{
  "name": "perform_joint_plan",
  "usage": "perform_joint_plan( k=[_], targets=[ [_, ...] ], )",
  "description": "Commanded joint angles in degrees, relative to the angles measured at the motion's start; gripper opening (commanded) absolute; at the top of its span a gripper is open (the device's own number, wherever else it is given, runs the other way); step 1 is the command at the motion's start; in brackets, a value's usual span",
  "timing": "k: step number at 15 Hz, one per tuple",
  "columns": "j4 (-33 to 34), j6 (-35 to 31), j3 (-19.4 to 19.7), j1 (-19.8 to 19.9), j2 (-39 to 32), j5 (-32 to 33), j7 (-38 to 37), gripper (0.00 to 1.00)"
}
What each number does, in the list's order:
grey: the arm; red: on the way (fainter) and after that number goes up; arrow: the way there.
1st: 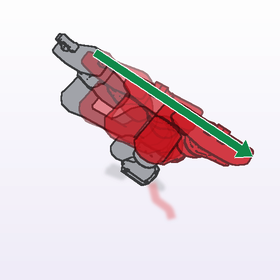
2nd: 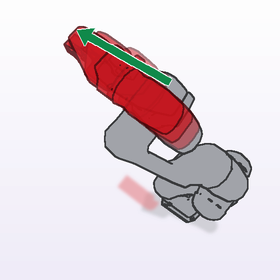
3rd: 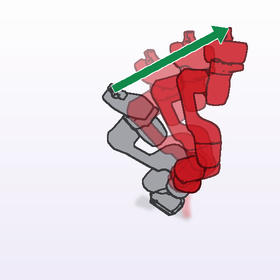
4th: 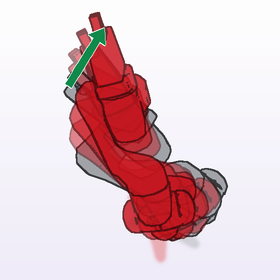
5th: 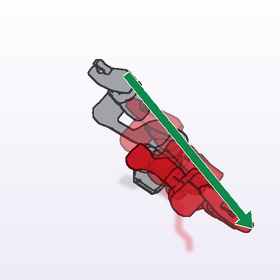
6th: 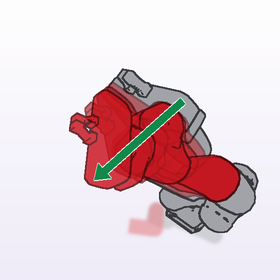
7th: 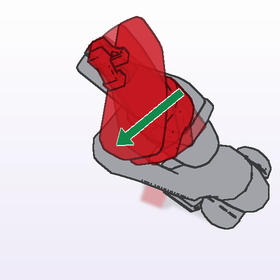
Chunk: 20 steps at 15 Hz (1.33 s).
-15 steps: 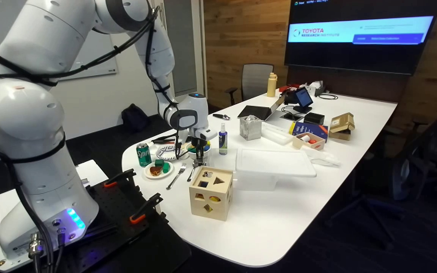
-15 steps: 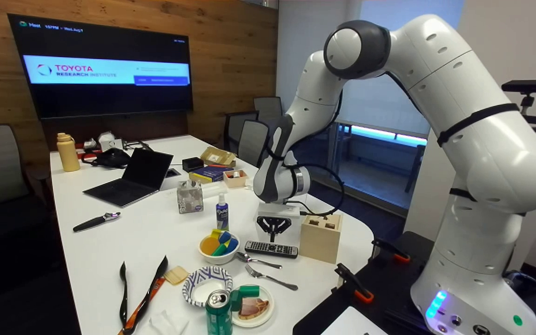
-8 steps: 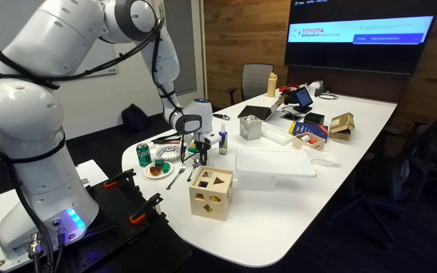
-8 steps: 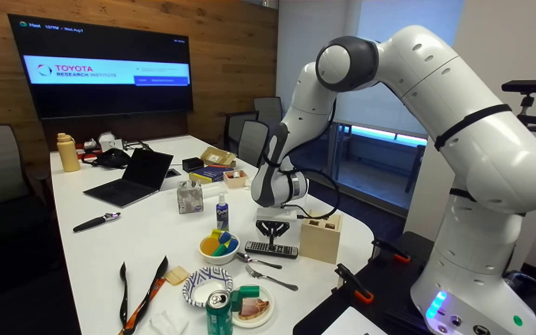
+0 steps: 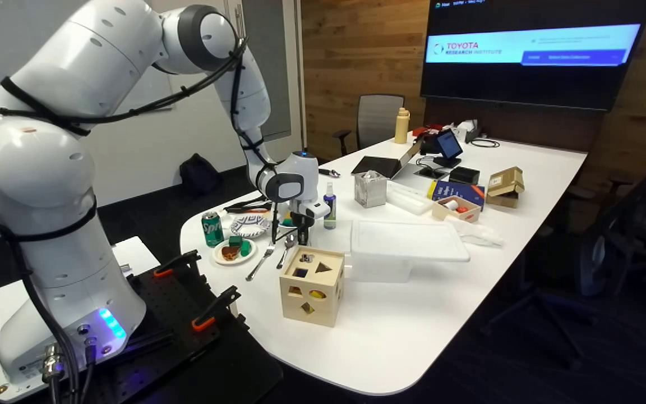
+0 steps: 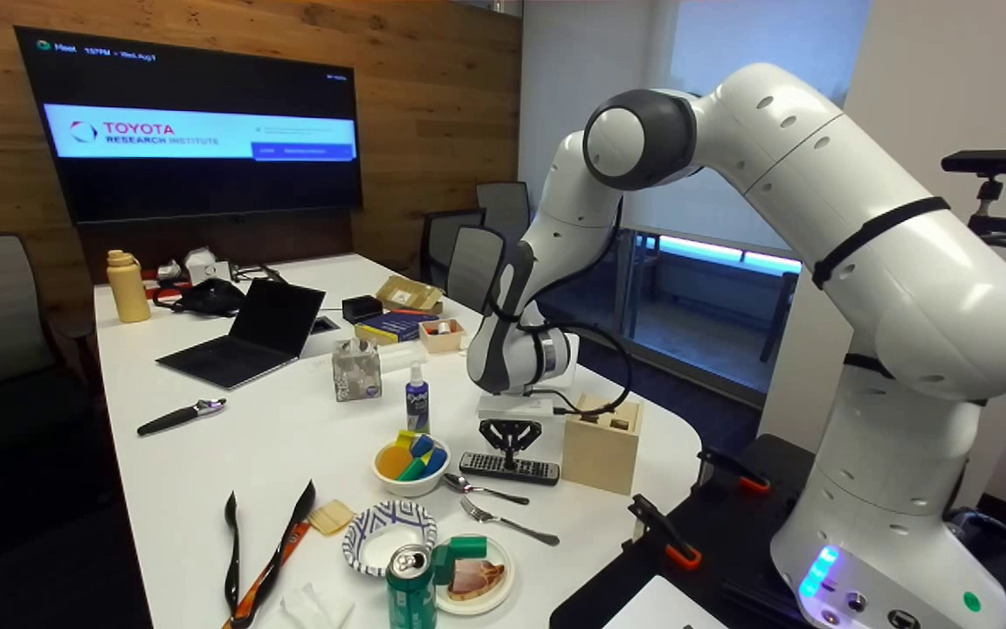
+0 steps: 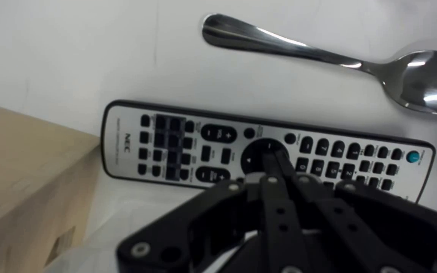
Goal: Press the button on the remote
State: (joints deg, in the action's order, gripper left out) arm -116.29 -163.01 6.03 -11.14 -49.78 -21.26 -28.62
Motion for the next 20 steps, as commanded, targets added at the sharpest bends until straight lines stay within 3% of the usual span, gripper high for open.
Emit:
perform_joint_plan(
  k=[1,5,11,20],
  targets=[
    [3.4,4.8,1.7,-1.2,-2.1,1.8,-3.6,0.0],
    [7.4,8.3,0.0,0.4,-5.3,2.0,-4.5,0.0],
    [9.1,8.3,-2.0,2.3,-7.3,0.7,-3.7,0.0],
    [1.8,9.6,0.6,-1.4,2.4,2.4,-5.9,0.0]
  ],
)
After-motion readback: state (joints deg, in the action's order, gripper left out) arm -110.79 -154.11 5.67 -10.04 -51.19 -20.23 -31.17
